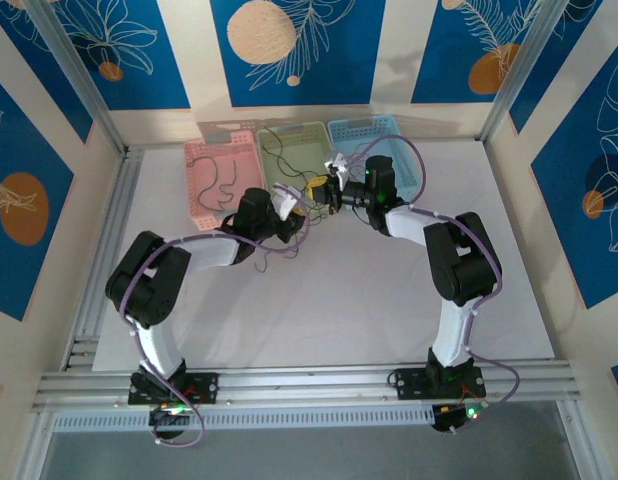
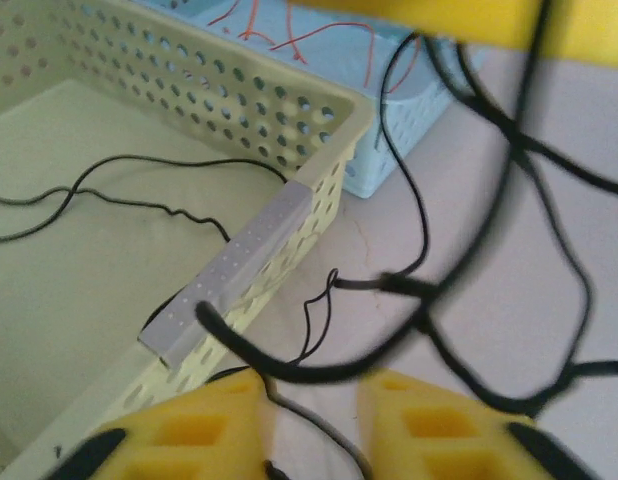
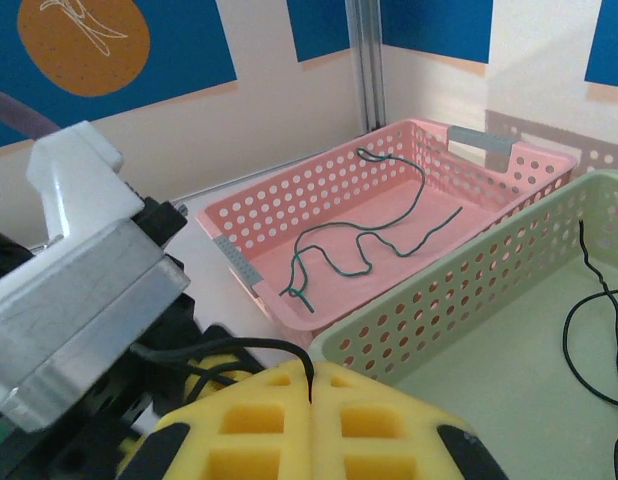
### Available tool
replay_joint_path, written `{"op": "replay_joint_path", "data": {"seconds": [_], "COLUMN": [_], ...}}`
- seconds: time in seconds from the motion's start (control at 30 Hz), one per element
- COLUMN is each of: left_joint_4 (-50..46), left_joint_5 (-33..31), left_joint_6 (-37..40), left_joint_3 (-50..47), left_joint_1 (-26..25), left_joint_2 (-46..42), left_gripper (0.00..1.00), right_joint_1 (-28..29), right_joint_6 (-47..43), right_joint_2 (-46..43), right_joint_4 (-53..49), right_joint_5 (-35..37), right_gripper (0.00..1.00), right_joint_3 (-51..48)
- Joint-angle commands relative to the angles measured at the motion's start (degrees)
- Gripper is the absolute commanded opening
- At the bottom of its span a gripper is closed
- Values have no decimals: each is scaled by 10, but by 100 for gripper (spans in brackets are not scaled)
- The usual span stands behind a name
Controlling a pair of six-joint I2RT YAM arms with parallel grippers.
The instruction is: Untangle the cables
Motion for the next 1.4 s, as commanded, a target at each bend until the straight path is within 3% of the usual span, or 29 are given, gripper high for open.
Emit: {"op": "replay_joint_path", "data": {"seconds": [0.0,0.03,0.3,0.47,0.63,0.7,0.97,1.13,1.3,1.37], "left_joint_4": [42,54,93,17,-87,-100,-160,-200,-222,-225], "left_joint_5": [-4,-9,-135,-205,-207,-207,-190,-183,-171,-166], "left_joint_6": [6,5,-22,-64,-106,-117,-137,-150,-155,-154], "left_joint_3": [-19,-30,-137,-193,-222,-234,-216,-195,-185,-183], "left_joint_1": [-5,-5,-5,-5,-5,-3,-3,-3,-2,-2], "left_joint_2": [-6,-15,-144,-271,-392,-431,-482,-475,-486,-488], "left_gripper": [6,0,0,0,0,0,0,0,0,0], "right_joint_1": [3,3,1,1,9,12,21,26,19,18], "right_joint_6": [1,1,-2,-17,-25,-28,-39,-39,-25,-30], "right_joint_2": [-3,-3,-6,-5,-12,-15,-26,-28,-27,-27], "right_joint_4": [-3,-3,-13,-42,-45,-42,-10,-15,-23,-20], "right_joint_5": [-11,-10,9,21,41,52,33,88,115,82], "right_gripper": [0,0,0,3,39,46,54,67,68,67], "right_joint_3": [16,16,16,27,23,19,-1,-1,3,2]}}
